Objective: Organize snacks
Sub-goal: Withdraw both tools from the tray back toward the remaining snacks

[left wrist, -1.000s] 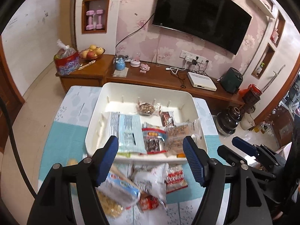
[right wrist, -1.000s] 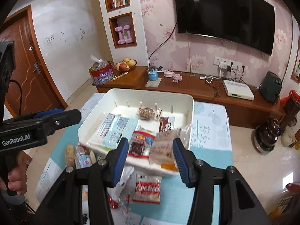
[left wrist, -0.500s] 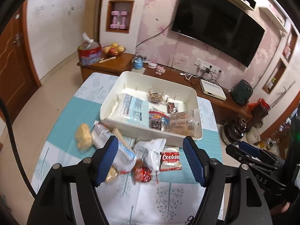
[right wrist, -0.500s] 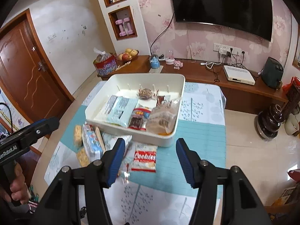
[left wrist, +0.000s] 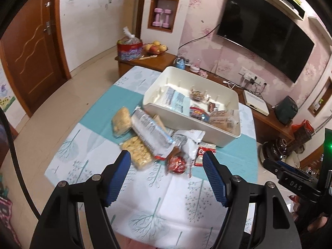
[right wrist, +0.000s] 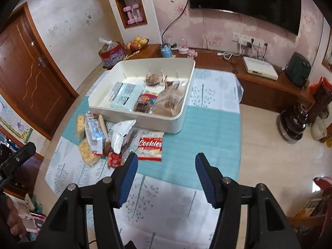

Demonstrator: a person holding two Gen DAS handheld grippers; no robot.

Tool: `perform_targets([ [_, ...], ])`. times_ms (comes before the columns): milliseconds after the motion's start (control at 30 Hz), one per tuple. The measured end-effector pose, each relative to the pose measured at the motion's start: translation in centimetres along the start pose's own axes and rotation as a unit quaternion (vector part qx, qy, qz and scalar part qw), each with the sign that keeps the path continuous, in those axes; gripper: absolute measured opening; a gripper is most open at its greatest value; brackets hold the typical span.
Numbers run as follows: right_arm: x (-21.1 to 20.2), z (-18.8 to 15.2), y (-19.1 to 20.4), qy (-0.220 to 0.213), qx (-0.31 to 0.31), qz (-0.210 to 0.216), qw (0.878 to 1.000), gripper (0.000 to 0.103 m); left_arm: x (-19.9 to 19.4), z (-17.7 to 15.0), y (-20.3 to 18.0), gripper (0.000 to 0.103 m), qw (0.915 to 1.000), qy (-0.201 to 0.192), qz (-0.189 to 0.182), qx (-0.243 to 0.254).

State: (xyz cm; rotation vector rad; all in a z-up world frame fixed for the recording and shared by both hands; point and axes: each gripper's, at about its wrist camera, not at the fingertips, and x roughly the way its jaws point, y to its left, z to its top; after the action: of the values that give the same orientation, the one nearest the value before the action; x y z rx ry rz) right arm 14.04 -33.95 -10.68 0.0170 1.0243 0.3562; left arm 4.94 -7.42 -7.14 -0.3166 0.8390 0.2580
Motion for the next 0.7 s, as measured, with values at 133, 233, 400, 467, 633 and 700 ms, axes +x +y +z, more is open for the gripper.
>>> perform_targets([
  [133, -0.2, -0.7, -0.1, 0.004, 0.005, 0.018, 1.0, 0.058, -0.1, -0.3, 0.9, 0.071, 0.9999, 0.005, 0.011, -0.008],
  [233, 0.0, -1.2, 0.0, 0.019, 0.001, 0.055, 0.998, 0.058, -0.2, -0.4, 1.4, 0.071, 0.9998, 0.006, 0.013, -0.011],
  [400, 0.5, -1.8, 0.7, 0.034, -0.003, 0.088, 0.996, 0.058, 0.2, -0.1, 2.3, 0.071, 0.9998, 0.011, 0.014, -0.005],
  [467, 0.6, -2.0, 1.0, 0.037, -0.004, 0.095, 0.995, 0.058, 0.6, 0.1, 2.9, 0.071, 0.9998, 0.018, 0.013, -0.002],
  [633, 1.3, -2.3, 1.4, 0.048, 0.024, 0.111, 0.992, 0.058, 2.2, 1.2, 4.7, 0.071, 0.9992, 0.036, 0.005, 0.017],
  [700, 2.0, -2.5, 1.7, 0.055, 0.049, 0.109, 0.991, 0.058, 3.0, 1.8, 5.4, 0.071, 0.9986, 0.046, 0.003, 0.026],
])
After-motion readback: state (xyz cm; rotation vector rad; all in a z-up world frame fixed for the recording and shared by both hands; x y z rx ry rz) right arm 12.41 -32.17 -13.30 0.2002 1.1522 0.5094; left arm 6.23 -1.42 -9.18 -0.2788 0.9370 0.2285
